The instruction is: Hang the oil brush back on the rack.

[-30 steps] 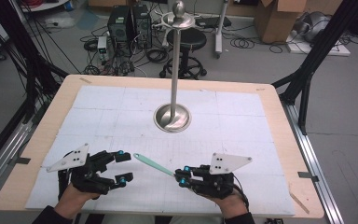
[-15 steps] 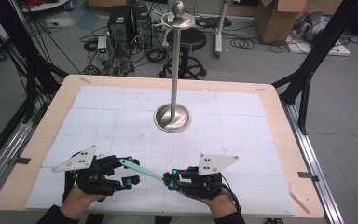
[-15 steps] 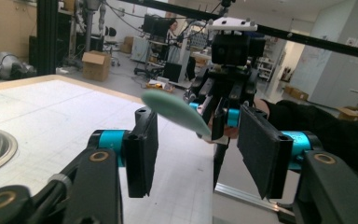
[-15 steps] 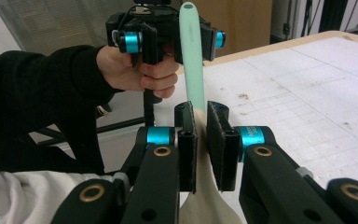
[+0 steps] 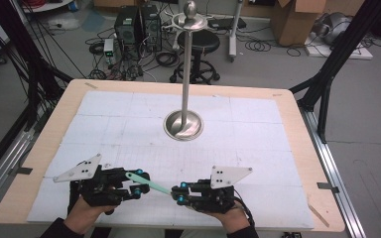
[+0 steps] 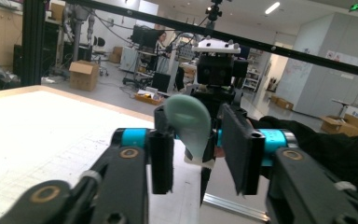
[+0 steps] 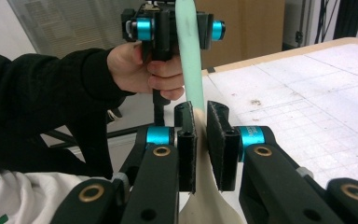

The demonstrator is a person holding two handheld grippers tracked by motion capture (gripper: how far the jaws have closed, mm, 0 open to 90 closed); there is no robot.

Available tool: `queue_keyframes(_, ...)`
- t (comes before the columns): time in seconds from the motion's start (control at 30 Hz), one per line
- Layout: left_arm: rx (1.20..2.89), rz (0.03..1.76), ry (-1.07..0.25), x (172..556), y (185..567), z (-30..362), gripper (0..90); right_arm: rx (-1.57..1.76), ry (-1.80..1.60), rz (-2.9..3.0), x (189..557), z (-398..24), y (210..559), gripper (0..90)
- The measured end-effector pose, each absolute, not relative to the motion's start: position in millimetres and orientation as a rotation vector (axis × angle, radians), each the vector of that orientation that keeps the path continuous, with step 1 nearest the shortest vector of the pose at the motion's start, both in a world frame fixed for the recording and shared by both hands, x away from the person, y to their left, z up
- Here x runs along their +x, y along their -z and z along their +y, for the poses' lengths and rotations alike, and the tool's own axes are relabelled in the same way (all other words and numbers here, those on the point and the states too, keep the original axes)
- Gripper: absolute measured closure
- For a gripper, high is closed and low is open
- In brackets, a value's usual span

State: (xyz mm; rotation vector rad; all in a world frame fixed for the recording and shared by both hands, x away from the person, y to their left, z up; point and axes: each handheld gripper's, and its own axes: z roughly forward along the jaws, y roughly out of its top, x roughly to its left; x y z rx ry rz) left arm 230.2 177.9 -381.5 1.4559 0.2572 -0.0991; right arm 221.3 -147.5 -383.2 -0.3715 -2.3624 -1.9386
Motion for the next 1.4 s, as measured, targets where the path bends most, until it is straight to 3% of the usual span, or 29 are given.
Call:
queue_keyframes(0.17,1.451,0.239,0.105,229,381,178,74.8,-0.334,1.938,-2.359,220,-146,385,82.4)
queue_keyframes(0.53,1.464,0.207,0.084,224,372,175,76.2,-0.305,1.95,-2.353,218,-146,385,79.9)
queue_keyframes(0.63,1.502,0.226,0.054,223,367,173,76.3,-0.427,1.939,-2.372,219,-142,383,47.2)
queue_keyframes(0.67,1.502,0.226,0.054,223,367,173,76.3,-0.427,1.939,-2.372,219,-142,383,47.2)
queue_keyframes(0.7,1.514,0.231,0.045,222,366,172,76.3,-0.438,1.939,-2.468,214,-138,380,40.0)
queue_keyframes(0.73,1.527,0.237,0.036,222,365,171,76.3,-0.45,1.938,-2.509,212,-135,378,39.1)
queue_keyframes(0.93,1.596,0.298,0.002,221,360,167,76.2,-0.42,1.88,-2.72,203,-118,374,41.6)
queue_keyframes(1.4,1.676,0.361,-0.051,222,349,161,76.2,-0.421,1.782,-2.901,203,-102,375,59.8)
